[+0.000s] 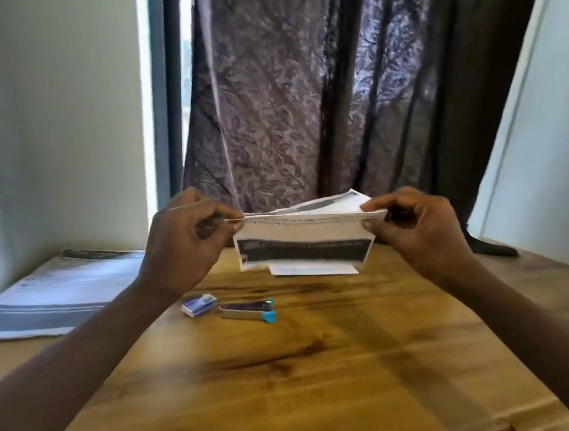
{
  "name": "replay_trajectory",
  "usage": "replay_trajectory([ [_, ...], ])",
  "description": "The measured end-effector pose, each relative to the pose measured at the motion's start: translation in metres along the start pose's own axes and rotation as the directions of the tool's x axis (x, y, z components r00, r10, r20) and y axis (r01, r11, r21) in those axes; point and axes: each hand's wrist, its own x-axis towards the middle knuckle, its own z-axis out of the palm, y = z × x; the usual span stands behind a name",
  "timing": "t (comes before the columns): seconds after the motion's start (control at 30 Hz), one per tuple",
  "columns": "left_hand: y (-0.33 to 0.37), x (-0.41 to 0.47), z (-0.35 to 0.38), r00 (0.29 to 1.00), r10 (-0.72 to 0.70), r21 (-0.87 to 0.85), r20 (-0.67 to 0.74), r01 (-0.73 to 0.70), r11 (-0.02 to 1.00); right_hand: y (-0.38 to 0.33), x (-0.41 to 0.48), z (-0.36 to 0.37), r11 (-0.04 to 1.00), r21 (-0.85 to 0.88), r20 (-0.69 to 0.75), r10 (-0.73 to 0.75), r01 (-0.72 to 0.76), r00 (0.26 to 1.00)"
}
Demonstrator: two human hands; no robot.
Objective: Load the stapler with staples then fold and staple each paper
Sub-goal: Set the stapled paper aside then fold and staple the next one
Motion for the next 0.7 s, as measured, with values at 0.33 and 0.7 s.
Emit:
replay_trajectory([
  [0.33,0.034,-0.059,0.065,0.844,0.273,0.115,0.462,-0.362,0.925,0.084,-0.101,-0.031,0.898,-0.426,0.136,-0.059,0.112,0.989],
  [0.7,0.030,-0.075,0.090,0.676,0.119,-0.084,0.728,-0.084,0.993,0.096,-0.120,-0.018,0.920,-0.359,0.248,0.256,-0.157,0.934],
])
